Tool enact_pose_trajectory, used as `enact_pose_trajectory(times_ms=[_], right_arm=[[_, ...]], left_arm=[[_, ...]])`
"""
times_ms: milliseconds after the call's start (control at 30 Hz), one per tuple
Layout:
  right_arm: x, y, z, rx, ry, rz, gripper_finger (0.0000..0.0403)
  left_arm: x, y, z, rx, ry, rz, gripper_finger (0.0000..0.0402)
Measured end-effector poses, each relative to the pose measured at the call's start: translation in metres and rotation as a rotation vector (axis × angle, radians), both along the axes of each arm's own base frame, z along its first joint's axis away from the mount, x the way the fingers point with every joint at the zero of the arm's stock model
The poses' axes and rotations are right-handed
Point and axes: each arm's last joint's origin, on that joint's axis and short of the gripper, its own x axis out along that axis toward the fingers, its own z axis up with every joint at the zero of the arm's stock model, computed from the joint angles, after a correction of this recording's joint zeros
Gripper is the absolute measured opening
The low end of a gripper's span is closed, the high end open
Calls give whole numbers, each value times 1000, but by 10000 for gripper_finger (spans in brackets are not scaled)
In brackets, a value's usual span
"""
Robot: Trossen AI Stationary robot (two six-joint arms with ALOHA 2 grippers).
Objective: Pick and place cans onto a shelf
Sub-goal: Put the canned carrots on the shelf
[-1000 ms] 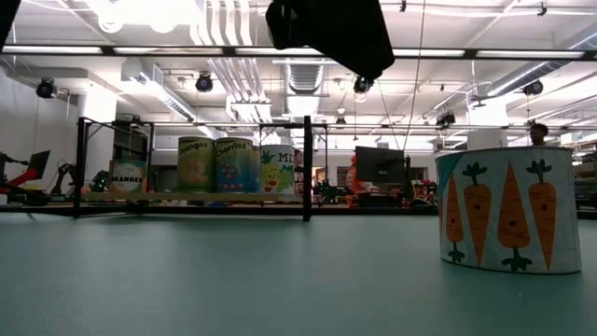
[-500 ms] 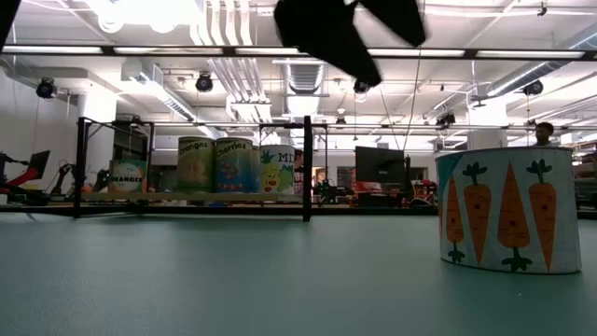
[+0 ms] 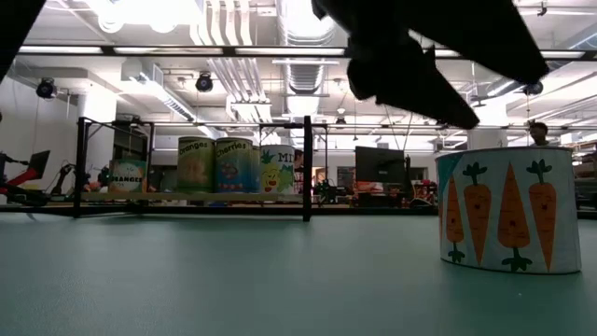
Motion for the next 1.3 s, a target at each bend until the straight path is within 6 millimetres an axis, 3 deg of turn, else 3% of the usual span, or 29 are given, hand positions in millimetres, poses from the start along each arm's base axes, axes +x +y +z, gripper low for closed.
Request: enact_pose_trajectory(times_ms=[300, 700, 1200, 1300], right_arm=[[0, 0, 0, 0, 4, 0, 9], [1, 1, -1, 65, 3, 5, 9], [3, 2, -3, 143, 15, 11, 9], [3, 2, -4, 142, 20, 11, 9]], left_arm=[[3, 6, -12, -66, 55, -85, 349], [3, 3, -29, 40, 93, -38, 349], [2, -4, -17, 24, 35, 42, 349], [0, -14, -15, 24, 9, 57, 349]])
